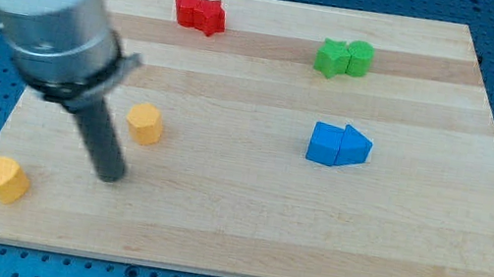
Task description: Slide the yellow hexagon slightly to the left
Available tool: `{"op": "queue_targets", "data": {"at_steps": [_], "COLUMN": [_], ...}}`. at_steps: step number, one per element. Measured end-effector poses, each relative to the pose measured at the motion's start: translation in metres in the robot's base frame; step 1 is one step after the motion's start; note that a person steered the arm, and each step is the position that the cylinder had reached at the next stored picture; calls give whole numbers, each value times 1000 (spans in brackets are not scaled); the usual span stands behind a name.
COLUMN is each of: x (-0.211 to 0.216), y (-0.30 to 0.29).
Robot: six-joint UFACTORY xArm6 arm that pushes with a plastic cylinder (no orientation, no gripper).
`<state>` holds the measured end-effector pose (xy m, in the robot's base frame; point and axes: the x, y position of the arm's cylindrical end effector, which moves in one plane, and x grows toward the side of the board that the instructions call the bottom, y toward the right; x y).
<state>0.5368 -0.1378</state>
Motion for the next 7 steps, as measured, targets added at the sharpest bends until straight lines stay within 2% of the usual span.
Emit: {"op": "queue_targets", "data": {"at_steps": [1, 2, 3, 5, 6, 7], "x": [-33, -63, -72, -72, -77, -96], "y": [38, 42, 33, -34, -44, -58]}}
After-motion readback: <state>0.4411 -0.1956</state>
